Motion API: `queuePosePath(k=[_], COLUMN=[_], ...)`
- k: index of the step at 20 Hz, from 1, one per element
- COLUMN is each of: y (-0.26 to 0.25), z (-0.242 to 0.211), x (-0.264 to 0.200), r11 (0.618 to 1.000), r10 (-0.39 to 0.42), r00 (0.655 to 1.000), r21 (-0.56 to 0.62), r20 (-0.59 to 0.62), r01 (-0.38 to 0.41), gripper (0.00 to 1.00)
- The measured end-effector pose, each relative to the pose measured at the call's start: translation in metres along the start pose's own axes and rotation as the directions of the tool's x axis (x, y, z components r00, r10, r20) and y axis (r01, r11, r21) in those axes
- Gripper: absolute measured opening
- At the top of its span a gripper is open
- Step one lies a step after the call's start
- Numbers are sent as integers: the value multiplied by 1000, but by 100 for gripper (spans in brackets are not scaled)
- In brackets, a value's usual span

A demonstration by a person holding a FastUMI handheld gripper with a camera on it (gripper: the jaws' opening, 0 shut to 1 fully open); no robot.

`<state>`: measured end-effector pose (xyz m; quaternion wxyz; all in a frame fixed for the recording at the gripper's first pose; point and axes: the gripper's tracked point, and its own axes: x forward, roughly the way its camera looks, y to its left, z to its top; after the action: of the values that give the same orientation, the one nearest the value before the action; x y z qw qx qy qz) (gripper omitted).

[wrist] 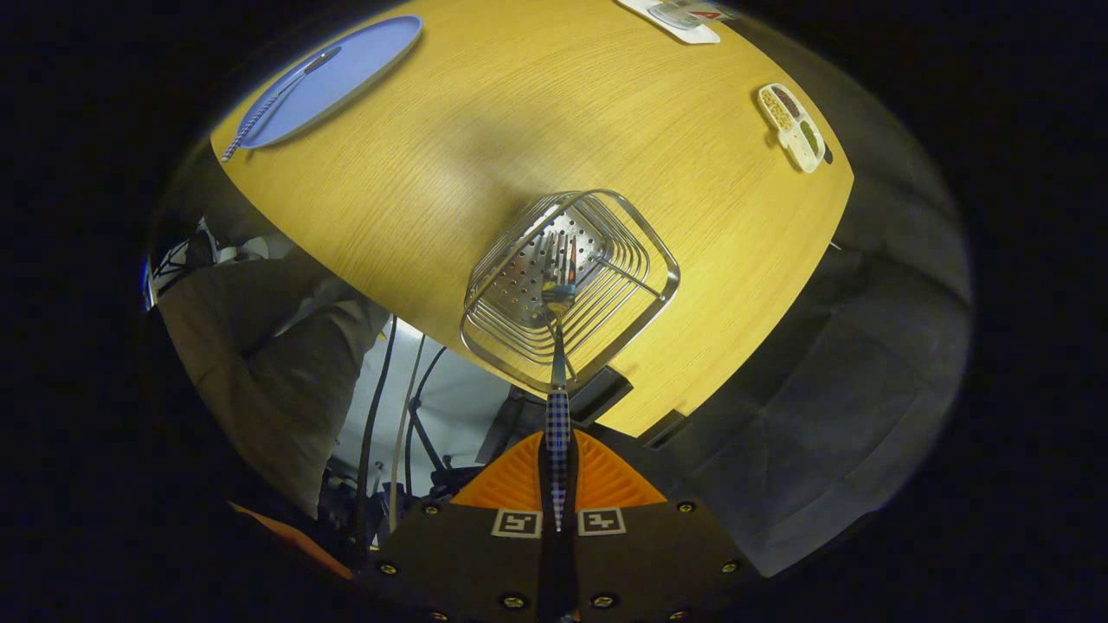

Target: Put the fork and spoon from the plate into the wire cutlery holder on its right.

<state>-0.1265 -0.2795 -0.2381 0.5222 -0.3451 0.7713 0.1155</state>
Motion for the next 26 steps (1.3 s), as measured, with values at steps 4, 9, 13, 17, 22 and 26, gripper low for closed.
queuePosePath(k=[4,9,13,17,22,26], y=[-5,-8,-12,-2,8,29], z=[1,4,7,8,28,37], x=[1,-5,-15,-29,-71,-91], r11=[1000,1000,1000,1000,990,978], r10=[-8,-6,-17,10,-80,-134], r00=[1000,1000,1000,996,958,926], r21=[-3,1,4,27,135,197], r20=[-2,0,21,84,274,352], r01=[8,6,16,-13,44,67], gripper=[10,14,56,68,98,95])
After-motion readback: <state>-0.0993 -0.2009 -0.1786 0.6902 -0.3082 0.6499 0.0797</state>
